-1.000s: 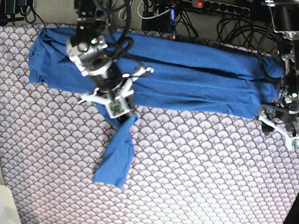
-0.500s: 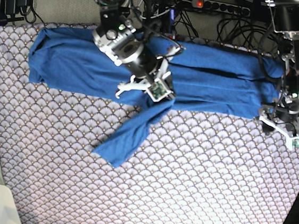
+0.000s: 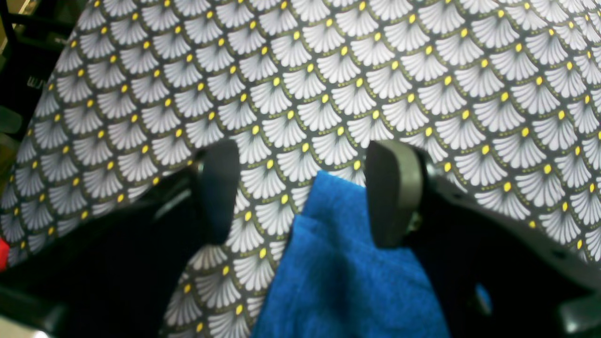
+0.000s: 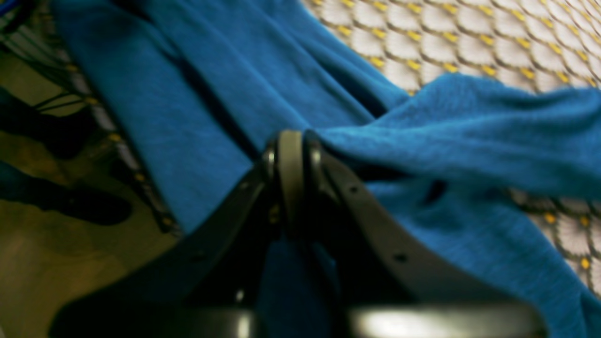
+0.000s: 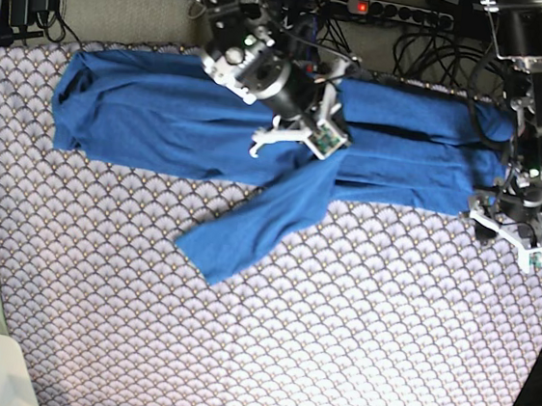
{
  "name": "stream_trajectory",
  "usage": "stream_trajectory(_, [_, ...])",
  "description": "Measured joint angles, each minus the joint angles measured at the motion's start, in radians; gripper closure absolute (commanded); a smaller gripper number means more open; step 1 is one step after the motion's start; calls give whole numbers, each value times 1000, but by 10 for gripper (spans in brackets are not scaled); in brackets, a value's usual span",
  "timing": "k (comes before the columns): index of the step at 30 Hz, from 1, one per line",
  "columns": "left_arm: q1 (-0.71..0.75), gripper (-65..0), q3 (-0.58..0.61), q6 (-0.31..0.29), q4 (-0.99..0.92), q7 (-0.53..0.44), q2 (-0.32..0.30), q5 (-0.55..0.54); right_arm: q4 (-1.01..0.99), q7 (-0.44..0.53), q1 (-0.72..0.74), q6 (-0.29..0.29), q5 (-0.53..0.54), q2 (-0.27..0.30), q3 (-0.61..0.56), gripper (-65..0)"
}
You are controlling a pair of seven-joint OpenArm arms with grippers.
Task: Fold the T-shirt properly
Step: 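Lift the sleeve with the right gripper and fold it over the shirt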
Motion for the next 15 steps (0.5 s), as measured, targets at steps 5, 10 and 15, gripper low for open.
stream_trajectory(5, [0, -412, 0, 0, 0, 0, 0, 0, 0, 8, 5, 0, 3, 0, -44, 0])
stream_trajectory(10, [0, -412, 0, 0, 0, 0, 0, 0, -46, 7, 7, 0, 3, 0, -42, 0])
stream_trajectory(15, [0, -412, 0, 0, 0, 0, 0, 0, -58, 7, 5, 0, 1, 0, -42, 0])
